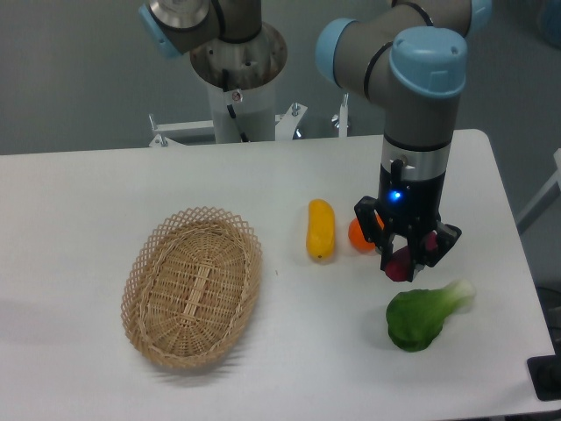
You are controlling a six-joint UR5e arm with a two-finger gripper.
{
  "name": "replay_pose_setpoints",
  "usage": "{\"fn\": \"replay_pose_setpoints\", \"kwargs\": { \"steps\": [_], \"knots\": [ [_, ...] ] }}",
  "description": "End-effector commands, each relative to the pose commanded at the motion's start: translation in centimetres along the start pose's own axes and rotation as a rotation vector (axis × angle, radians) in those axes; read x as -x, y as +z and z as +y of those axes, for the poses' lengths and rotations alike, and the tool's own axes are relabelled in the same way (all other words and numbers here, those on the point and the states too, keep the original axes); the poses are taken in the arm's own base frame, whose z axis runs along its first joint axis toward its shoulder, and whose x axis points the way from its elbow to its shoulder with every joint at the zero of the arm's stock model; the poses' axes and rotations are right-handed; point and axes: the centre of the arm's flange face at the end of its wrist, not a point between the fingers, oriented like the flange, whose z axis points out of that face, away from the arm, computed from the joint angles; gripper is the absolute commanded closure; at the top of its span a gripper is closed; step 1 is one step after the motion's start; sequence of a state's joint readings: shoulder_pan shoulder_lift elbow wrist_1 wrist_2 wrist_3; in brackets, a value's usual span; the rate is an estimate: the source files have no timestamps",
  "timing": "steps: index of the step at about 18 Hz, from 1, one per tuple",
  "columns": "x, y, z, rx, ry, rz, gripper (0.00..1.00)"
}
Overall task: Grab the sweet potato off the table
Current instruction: 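Lift the gripped sweet potato up off the table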
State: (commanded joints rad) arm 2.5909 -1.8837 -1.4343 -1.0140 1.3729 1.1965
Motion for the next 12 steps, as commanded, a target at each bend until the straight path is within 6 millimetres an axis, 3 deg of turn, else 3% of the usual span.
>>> {"fn": "replay_pose_setpoints", "kwargs": {
  "steps": [12],
  "knots": [
    [0.0, -0.07, -0.12, -0.002, -0.006, -0.002, 0.66]
  ]
}}
